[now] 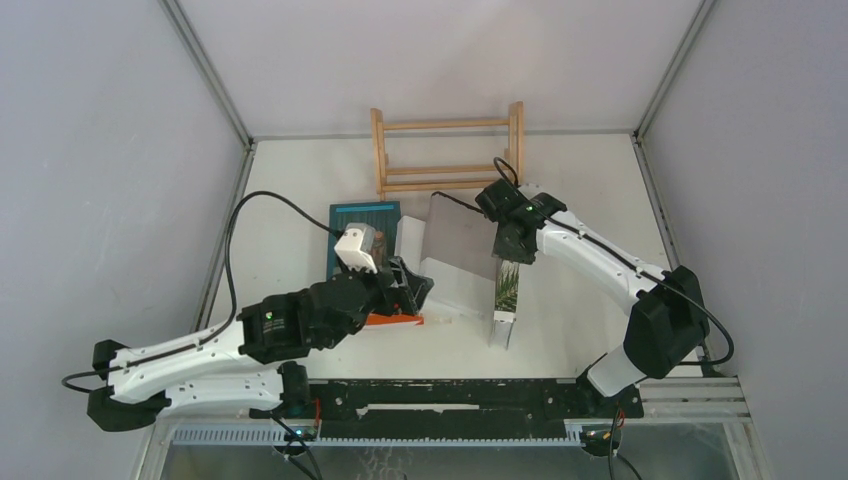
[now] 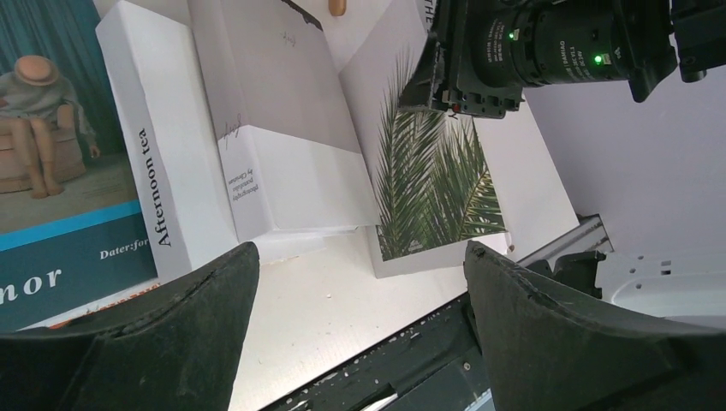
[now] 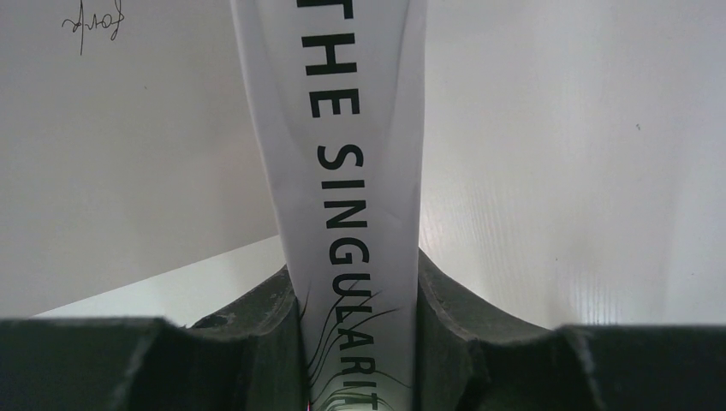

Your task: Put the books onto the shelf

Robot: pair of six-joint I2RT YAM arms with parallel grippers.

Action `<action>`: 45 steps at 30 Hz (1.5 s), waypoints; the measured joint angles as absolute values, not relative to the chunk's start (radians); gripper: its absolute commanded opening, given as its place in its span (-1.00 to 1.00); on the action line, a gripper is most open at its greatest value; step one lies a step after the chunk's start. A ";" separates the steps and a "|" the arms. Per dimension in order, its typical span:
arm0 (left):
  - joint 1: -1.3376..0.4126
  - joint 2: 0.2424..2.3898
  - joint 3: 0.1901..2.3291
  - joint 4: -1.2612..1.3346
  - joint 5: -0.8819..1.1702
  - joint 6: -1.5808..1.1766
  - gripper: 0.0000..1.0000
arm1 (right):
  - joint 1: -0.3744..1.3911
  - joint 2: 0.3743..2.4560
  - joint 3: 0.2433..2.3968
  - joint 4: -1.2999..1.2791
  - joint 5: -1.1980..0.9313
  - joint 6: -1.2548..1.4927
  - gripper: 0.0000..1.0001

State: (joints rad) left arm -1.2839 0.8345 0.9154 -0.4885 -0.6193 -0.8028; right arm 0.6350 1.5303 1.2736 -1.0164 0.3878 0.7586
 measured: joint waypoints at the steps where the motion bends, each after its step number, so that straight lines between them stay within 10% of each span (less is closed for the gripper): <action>1: -1.281 0.834 0.915 -0.488 -0.620 -0.803 0.86 | 0.635 1.530 1.274 -1.017 0.388 0.757 -0.32; 29: -1.222 0.784 0.916 -0.555 -0.643 -0.802 0.87 | 0.833 1.372 1.588 -1.177 0.646 0.648 -0.47; 45: -1.088 0.721 0.896 -0.503 -0.646 -0.745 0.90 | 0.615 1.621 1.723 -0.463 0.626 0.040 -0.58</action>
State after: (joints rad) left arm -1.0882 0.7208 0.8955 -0.5030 -0.6456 -0.7452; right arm 0.6147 1.6211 1.7229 -0.4625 0.6258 0.0399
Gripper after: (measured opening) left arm 0.948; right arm 0.431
